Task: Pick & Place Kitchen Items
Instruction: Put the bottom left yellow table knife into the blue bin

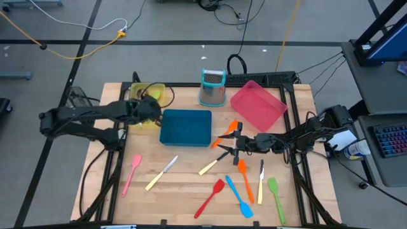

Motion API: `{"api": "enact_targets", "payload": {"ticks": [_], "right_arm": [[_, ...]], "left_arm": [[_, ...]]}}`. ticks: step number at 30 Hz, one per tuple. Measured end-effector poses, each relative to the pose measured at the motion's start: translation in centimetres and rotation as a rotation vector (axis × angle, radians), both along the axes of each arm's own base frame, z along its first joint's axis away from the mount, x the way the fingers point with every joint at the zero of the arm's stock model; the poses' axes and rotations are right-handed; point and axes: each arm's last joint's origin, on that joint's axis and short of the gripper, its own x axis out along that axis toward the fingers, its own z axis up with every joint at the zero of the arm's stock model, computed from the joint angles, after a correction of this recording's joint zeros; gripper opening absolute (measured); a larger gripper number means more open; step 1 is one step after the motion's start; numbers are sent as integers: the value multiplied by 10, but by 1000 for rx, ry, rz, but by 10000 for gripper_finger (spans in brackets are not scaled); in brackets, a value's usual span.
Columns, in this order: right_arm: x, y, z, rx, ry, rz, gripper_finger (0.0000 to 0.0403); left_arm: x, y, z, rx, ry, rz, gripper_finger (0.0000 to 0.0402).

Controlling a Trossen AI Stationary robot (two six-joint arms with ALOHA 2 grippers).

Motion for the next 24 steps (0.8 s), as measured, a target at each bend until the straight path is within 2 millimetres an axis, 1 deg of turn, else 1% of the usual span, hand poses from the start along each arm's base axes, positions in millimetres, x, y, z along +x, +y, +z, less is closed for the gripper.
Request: {"api": "enact_targets", "payload": {"ticks": [5, 13, 19, 24], "right_arm": [[0, 0, 0, 0, 0, 0, 155], [0, 0, 0, 0, 0, 0, 155], [0, 0, 0, 0, 0, 0, 155], [0, 0, 0, 0, 0, -1, 155]], "left_arm": [[3, -26, 4, -41, -75, -95, 92], [20, -71, -4, -97, -91, -329, 92], [28, -105, -16, -204, -70, -473, 92], [29, -134, -31, -317, -7, -519, 92]]}}
